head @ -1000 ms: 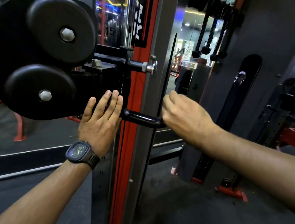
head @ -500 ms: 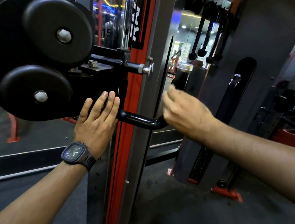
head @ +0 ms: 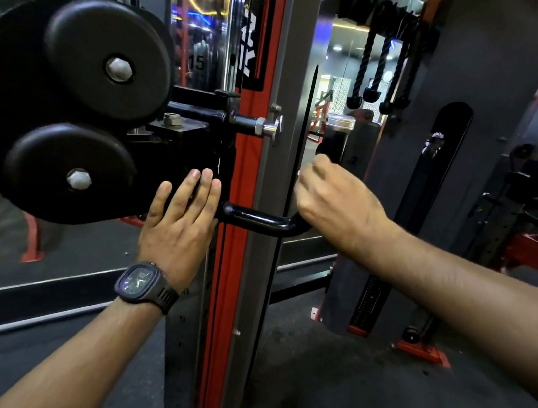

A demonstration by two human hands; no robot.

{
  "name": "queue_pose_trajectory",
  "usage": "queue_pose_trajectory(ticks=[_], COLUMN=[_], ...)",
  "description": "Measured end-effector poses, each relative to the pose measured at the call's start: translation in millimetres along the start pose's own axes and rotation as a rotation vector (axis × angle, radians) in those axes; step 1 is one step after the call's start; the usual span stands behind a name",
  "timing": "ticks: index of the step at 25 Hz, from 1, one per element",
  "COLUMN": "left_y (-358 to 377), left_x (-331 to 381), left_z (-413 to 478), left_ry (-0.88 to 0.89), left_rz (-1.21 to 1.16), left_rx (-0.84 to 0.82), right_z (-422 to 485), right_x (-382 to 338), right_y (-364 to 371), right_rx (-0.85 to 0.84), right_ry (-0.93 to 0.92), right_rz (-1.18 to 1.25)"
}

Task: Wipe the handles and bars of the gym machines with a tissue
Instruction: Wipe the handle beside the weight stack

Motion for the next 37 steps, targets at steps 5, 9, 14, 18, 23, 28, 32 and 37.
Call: queue_pose_trajectory(ticks=[5,9,14,18,23,28,32,37], left_y=[1,0,-2,-5,-9,-6,-8,-5], left_x=[0,1,2,2,1,1,2,1], left_z=[-2,-2,-1,-1,-1,0,-2,0], left_ry=[0.011,0.02,0.011,0.014,0.027,0.026,0.037,0.037], left_rz=[0.009,-0.002,0.005,0.02,0.019,0.039,0.023,0.05], left_rx=[-0.013,-0.017,-0.009,-0.003,-0.007,0.009,-0.001,0.007], right_z=[-9,-2,15,22,30,29,40,57], right_x=[-38,-56,-64,-67,-64,-60,-72,-72], right_y=[3,6,3,0,-11,-1,-7,-3], right_rx=[0.022,-0.006,-0.023,-0.104,-0.149,-0.109,-0.006,0.056], right_ry=[0.019,0.165,0.33,0.451,0.544,0.656,0.566,0.591], right_rz=[0.148,0.277,0.365,0.427,0.517,0.711,0.722,0.719])
Point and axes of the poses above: each hand's wrist, its own z-axis towards the middle knuckle, its own y-axis out of the palm, x = y × z, the point moved 5 cm from there along z, towards the middle knuckle, and after that the axes turned 4 degrees about -y, right-handed, at the moved point
